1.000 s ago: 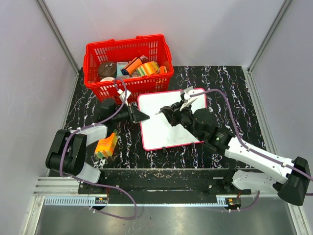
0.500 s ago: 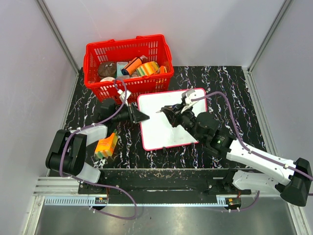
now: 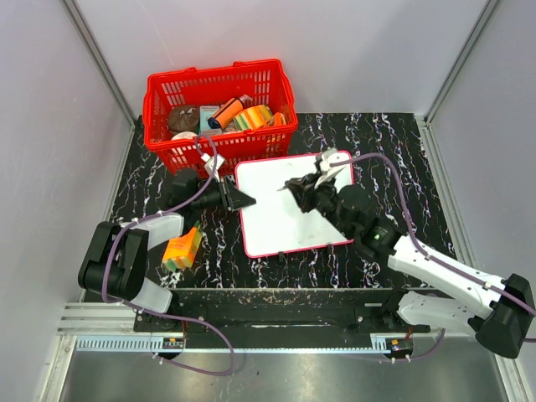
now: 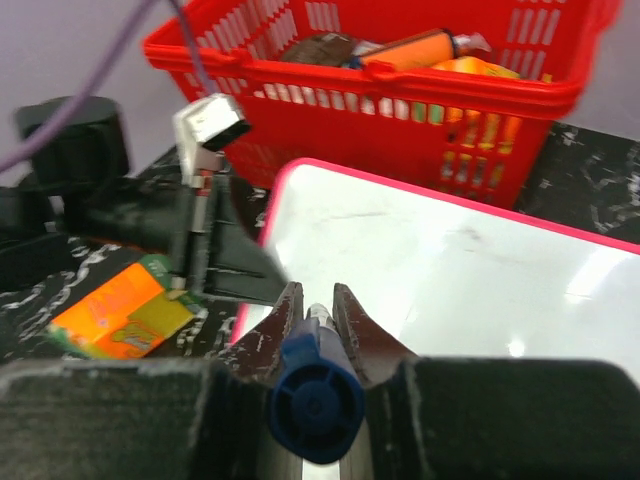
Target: Write a sentence on the whiteboard
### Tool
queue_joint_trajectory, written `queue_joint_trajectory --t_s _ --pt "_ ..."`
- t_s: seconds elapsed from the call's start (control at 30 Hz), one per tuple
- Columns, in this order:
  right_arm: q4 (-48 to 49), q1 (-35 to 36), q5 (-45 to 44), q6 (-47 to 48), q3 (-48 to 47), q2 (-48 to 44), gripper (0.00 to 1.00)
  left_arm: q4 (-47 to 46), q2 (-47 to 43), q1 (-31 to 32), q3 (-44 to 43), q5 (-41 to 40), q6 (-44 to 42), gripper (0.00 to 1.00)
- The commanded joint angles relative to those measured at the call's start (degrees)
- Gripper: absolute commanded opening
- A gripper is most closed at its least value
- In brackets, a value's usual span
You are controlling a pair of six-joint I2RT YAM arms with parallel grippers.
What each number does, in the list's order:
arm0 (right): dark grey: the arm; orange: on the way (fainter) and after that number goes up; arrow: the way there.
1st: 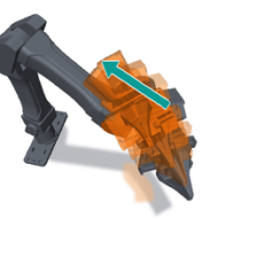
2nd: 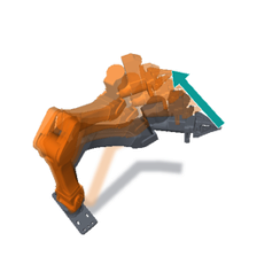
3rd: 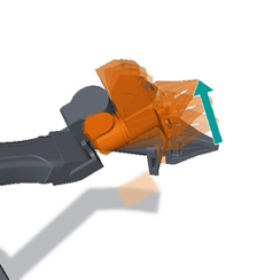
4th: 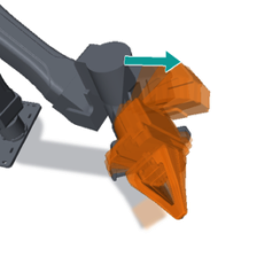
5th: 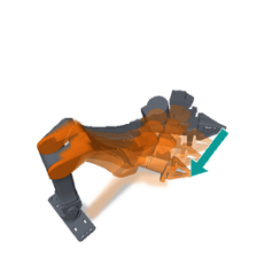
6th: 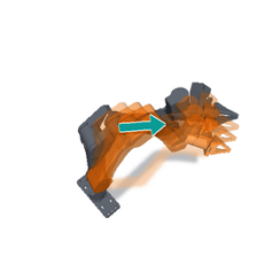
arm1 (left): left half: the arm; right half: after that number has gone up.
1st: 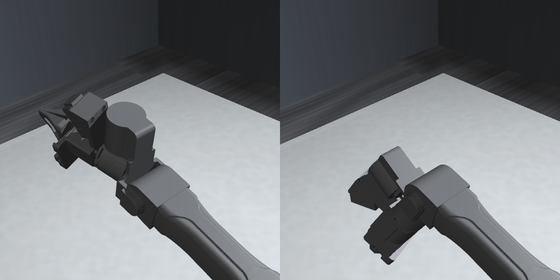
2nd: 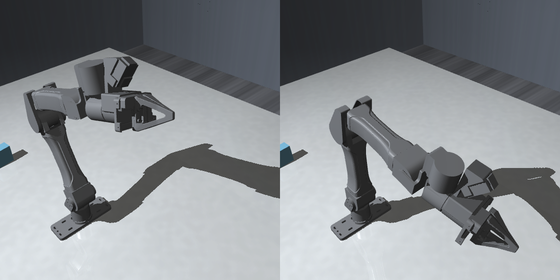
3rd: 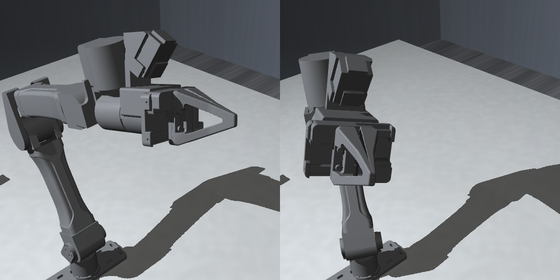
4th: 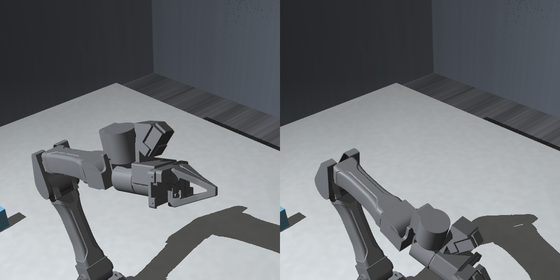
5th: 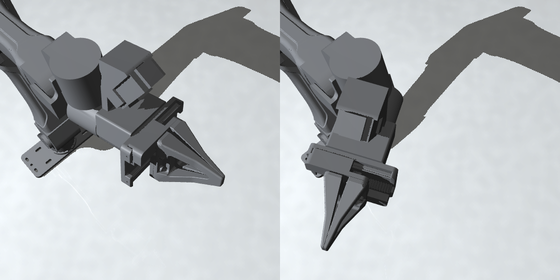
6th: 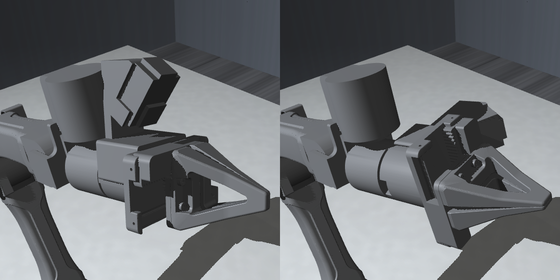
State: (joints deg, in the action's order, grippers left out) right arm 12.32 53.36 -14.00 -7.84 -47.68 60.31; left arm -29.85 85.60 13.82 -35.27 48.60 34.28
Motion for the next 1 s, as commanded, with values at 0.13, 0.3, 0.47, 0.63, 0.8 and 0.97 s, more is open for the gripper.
queue_joint_trajectory --t_s 0.13,0.3,0.47,0.63,0.8,0.97 --pt "-3.5 -12.1 7.2 -1.7 -1.7 -3.4 0.0 7.3 2.2 0.8 0.6 -9.9 -11.1 0.0" --pt "-2.8 -12.1 6.0 -2.9 -1.0 -3.9 0.0 8.0 2.6 0.9 0.2 -9.9 -11.2 0.0" --pt "-2.6 -12.1 7.9 -3.3 -1.4 -2.7 0.0 8.2 2.6 0.9 0.0 -10.1 -11.2 0.0" --pt "-2.7 -5.1 1.9 1.7 -4.2 1.9 0.0 8.5 3.1 0.8 -0.2 -9.9 -11.2 0.0" --pt "2.1 0.0 -2.7 2.4 -6.4 6.4 0.0 8.6 3.7 0.9 -0.5 -9.8 -11.1 0.0" --pt "4.8 0.7 -6.8 2.4 -7.5 10.3 0.0 8.7 3.5 0.9 -0.5 -9.7 -11.2 0.0"
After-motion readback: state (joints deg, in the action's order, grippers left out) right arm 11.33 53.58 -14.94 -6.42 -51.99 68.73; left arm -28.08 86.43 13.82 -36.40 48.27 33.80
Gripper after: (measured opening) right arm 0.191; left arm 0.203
